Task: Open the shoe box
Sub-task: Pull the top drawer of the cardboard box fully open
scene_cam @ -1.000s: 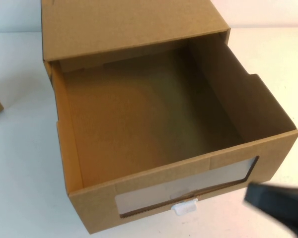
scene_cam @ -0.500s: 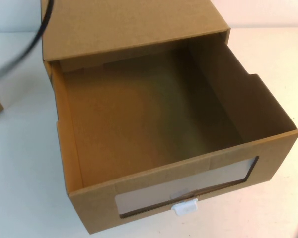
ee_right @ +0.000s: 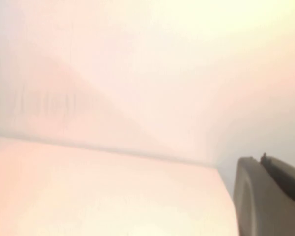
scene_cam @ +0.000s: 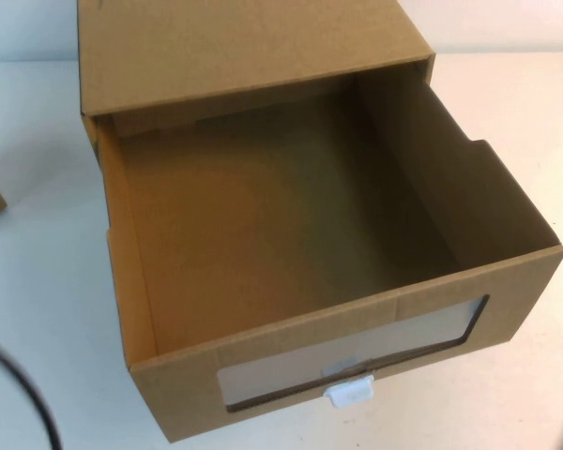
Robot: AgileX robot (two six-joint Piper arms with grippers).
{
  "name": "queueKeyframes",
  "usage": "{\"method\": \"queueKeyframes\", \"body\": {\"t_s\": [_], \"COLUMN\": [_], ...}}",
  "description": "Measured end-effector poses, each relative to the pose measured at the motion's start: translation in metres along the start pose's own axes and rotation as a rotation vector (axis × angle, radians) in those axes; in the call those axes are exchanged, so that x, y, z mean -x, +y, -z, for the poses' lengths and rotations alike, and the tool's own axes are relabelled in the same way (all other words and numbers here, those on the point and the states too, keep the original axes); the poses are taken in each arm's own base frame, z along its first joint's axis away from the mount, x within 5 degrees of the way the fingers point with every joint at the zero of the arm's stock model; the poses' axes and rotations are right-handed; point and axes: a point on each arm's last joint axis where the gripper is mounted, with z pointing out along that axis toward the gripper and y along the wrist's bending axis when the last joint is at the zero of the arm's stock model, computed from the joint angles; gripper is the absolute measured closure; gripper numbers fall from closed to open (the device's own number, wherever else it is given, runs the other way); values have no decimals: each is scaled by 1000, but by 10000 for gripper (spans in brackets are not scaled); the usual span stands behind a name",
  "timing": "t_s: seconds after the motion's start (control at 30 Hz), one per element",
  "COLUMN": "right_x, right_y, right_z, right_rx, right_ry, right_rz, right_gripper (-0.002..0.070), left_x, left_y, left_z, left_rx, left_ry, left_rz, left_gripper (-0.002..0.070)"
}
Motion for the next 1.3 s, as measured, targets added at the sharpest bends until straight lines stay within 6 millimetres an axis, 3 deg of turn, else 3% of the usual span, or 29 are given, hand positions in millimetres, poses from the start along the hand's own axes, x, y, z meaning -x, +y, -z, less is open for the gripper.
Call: {"method": "queueKeyframes", "body": {"t_s": [0.33,0.67,0.87,1.3], "right_x": [8,17,19,23], "right_y": [4,22,27,48], "right_z": [1,5,6,8], "right_rx": [59,266,321,508], "right_ry": [-42,-142,-167,-213], "right_rz": [3,5,6,-25], "right_gripper": [694,694,694,694], "left_x": [-61,-121,-132,-133], "left_y": [-14,-19,-21,-21], "left_z": [30,12,9,9], "left_rx": [40,29,12,12], "left_ry": [-90,13,70,75], "left_rz": [-14,42,48,49], "left_gripper": [680,680,680,680]}}
